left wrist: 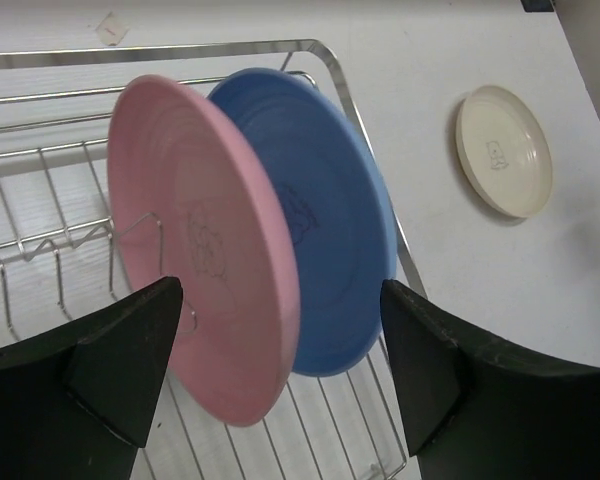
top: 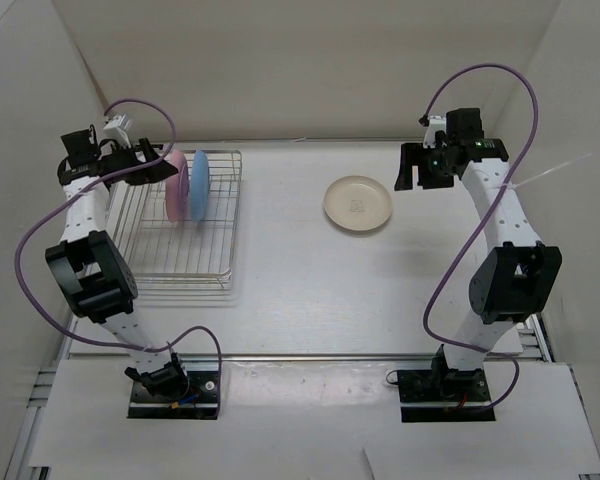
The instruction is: Unload the plates from the dish rack
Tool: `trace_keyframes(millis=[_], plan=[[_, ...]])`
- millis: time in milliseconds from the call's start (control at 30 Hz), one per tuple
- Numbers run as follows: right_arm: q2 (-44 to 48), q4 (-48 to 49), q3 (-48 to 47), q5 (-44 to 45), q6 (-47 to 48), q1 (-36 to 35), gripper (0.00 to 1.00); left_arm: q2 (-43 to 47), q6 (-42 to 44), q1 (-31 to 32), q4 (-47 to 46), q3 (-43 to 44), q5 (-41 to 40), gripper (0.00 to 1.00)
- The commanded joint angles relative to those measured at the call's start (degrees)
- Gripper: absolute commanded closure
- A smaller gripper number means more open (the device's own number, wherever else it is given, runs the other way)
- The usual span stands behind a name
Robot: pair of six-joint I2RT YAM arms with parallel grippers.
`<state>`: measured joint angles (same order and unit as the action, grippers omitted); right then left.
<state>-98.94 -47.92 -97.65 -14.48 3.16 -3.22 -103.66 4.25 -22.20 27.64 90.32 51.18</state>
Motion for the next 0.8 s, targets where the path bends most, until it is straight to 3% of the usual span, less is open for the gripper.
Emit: trace_keyframes(millis=[0,133,200,300,333,467,633,767], plan=[[3.05,0.37,0.35,-1.25,0.71,-0.03,0.17,0.65,-0.12,1.1,-2.23,1.26,1.74,0.1],[3.05,0.37,0.87,-1.78,0.19,-0.03,0.17,0.65,-0.12,2.16,-2.77,-1.11,0.41,0.25],[3.05,0.89,0.88,-2.31,0.18,-0.03,0.17,0.12,-0.12,2.16,-3.46,-1.81,0.41,0.28],[3.05,0.9,0.88,-2.31,0.18,-0.03,0.17,0.12,-0.12,2.16,-3.47,-2.34,0.41,0.44],[3.05,0.9,1.4,-2.31,0.18,-0.03,0.17,0.12,-0.12,2.16,-3.47,-2.35,0.41,0.54],[3.05,1.42,1.93,-2.31,0.18,-0.03,0.17,-1.02,-0.12,2.16,-3.47,-2.35,-0.11,0.56],[3.57,1.43,2.46,-2.31,0.18,-0.03,0.17,-1.64,-0.12,2.16,-3.47,-2.35,0.41,0.89],[3.57,1.43,2.46,-1.78,0.7,-0.03,0.17,-1.64,-0.65,1.63,-3.47,-2.35,1.46,0.89]])
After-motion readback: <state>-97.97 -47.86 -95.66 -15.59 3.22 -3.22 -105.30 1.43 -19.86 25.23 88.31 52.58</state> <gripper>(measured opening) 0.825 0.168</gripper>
